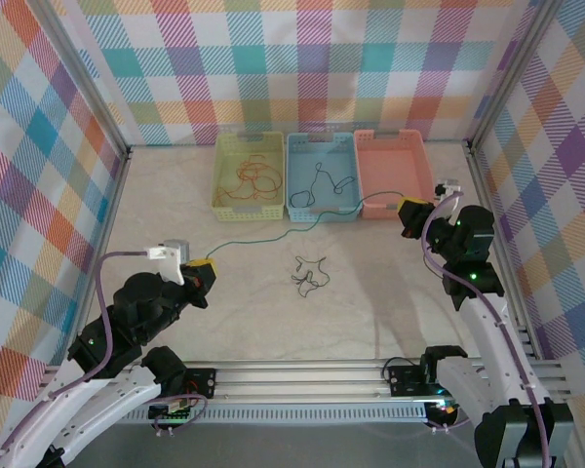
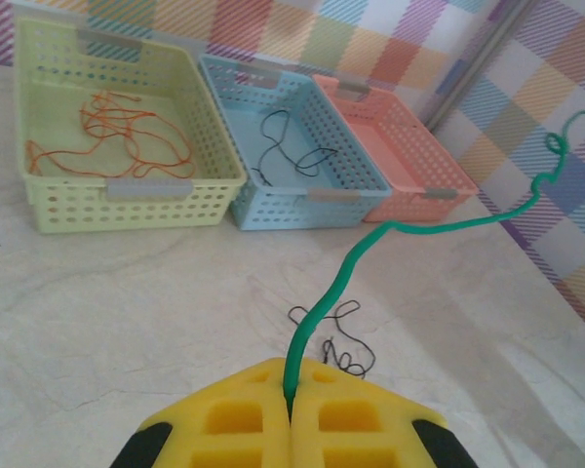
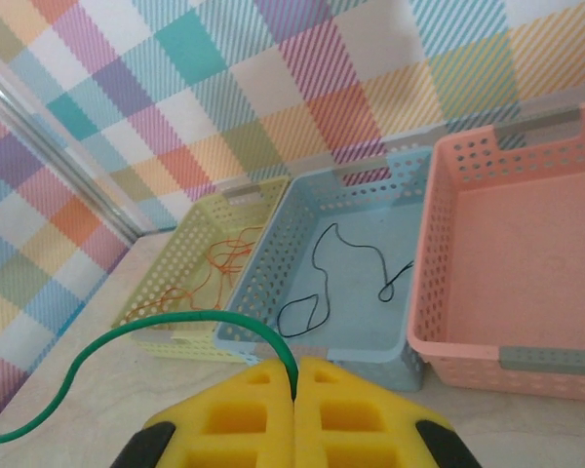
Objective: Untangle the cables
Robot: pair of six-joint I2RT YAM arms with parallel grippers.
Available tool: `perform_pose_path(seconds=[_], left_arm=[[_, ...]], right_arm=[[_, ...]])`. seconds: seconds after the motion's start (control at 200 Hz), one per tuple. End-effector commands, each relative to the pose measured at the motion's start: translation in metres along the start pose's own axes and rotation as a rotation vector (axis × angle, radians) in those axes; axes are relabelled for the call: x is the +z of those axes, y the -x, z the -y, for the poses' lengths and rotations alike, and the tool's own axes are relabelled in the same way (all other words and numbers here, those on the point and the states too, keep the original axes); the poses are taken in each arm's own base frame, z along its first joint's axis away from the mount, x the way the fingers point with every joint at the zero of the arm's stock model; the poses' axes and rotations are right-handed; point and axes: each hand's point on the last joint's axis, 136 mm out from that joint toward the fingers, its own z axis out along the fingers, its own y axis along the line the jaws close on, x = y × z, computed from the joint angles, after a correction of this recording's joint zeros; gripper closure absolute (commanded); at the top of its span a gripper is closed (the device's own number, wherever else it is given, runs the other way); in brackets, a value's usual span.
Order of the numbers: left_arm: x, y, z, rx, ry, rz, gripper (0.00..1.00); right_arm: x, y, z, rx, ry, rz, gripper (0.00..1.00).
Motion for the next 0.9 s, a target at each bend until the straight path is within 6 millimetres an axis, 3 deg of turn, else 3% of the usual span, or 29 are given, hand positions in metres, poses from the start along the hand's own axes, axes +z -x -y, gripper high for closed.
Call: perform_pose_path(seconds=[0.0, 0.065, 0.125, 0.225, 0.36, 0.52, 0.655, 0.895], left_arm=[[0.0, 0.012, 0.02, 0.024, -0.091, 0.02, 1.0], [0.003, 0.016, 0.026, 0.051, -0.097, 0.008, 1.0], [0.007, 0.022, 0.028, 0.076, -0.084, 0.0, 1.0], [0.013, 0.031, 0.034, 0.103, -0.075, -0.011, 1.0], [0.019, 0.039, 0.045, 0.121, -0.097, -0.034, 1.0], [0.026, 0.04, 0.05, 0.131, -0.105, -0.065, 1.0], [0.025, 0.041, 0.062, 0.131, -0.166, -0.073, 1.0], [0.025, 0.043, 0.076, 0.144, -0.225, -0.101, 1.0]], right_arm=[[0.002, 0.013, -0.015, -0.038, 0.097, 0.022, 0.94], [0.002, 0.015, -0.026, -0.064, 0.151, 0.008, 0.67], [0.001, 0.015, -0.039, -0.096, 0.205, 0.004, 0.5], [-0.004, 0.013, -0.065, -0.179, 0.295, 0.027, 0.36], [-0.011, -0.002, -0.108, -0.334, 0.441, 0.015, 0.32], [-0.007, -0.022, -0.128, -0.455, 0.487, -0.024, 0.27], [-0.011, -0.053, -0.167, -0.529, 0.698, -0.085, 0.27], [-0.012, -0.106, -0.203, -0.605, 0.967, -0.181, 0.28]])
